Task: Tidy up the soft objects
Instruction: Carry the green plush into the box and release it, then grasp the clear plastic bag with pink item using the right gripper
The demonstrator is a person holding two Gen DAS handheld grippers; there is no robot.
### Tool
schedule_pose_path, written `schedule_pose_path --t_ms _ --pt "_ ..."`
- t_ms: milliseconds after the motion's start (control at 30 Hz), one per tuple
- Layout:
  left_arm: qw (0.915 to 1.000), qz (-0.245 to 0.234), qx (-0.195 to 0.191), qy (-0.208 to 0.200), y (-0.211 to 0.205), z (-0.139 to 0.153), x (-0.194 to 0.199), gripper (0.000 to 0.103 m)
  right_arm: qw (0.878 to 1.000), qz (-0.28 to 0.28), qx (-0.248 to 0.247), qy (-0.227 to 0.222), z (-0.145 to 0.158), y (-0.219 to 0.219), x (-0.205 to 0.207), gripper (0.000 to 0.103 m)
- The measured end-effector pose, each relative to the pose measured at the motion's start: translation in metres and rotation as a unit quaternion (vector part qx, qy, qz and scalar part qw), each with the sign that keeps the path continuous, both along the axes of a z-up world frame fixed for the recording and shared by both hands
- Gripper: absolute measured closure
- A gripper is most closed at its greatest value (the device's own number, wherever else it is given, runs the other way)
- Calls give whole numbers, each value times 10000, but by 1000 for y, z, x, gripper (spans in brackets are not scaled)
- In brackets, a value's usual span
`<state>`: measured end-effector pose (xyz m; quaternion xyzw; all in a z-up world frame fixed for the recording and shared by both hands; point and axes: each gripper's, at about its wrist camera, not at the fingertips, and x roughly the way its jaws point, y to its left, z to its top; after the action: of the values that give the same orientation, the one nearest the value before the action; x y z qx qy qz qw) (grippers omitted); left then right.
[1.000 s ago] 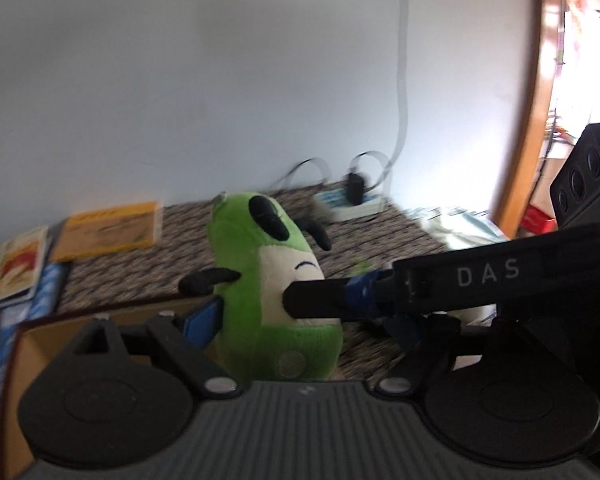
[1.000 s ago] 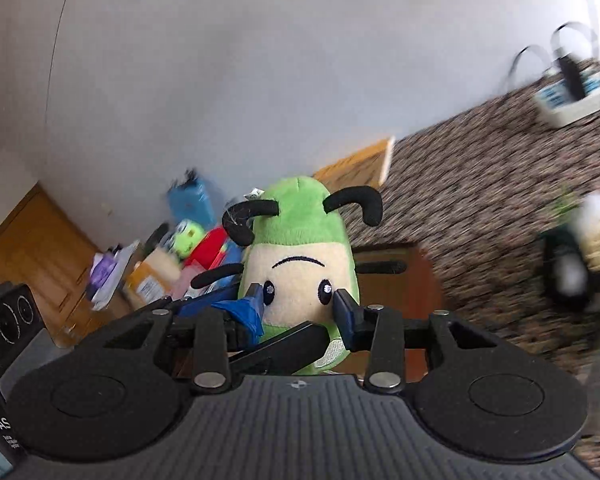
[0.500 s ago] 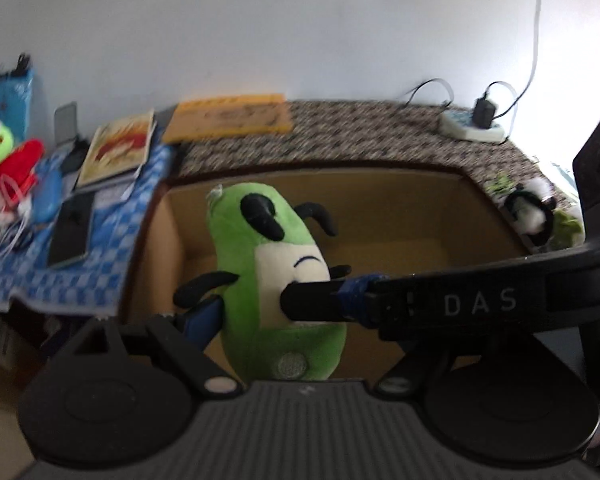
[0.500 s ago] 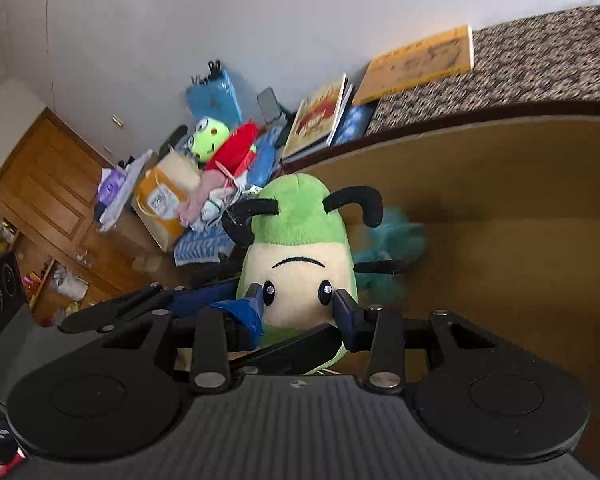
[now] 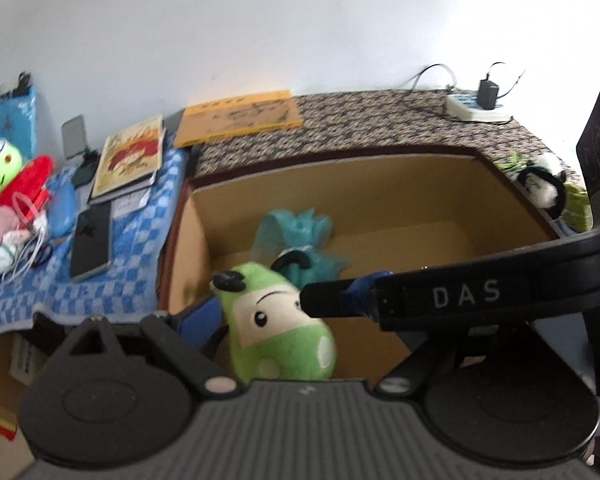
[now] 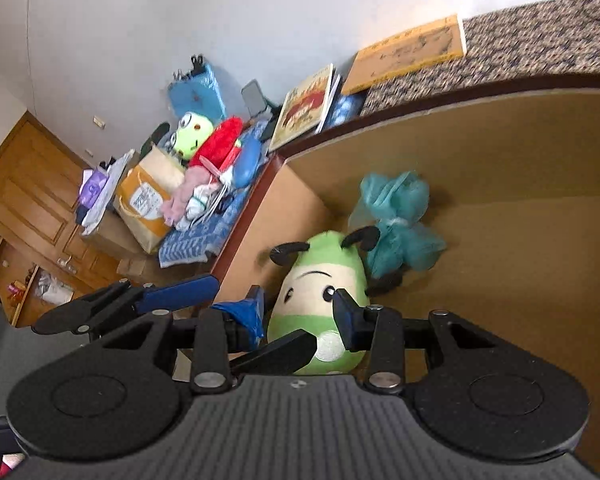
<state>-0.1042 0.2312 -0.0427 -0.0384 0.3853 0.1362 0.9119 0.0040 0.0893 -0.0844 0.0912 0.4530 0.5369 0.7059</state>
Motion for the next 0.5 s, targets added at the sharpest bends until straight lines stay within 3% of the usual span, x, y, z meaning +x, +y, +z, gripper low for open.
schedule_pose_path --t_ms 233,500 --pt "9971 -705 -38 -273 -37 19 16 13 9970 -658 149 -386 20 -46 6 80" --pt "9875 -1522 19 -408 -100 31 40 13 9857 -1522 238 -687 36 -124 15 80"
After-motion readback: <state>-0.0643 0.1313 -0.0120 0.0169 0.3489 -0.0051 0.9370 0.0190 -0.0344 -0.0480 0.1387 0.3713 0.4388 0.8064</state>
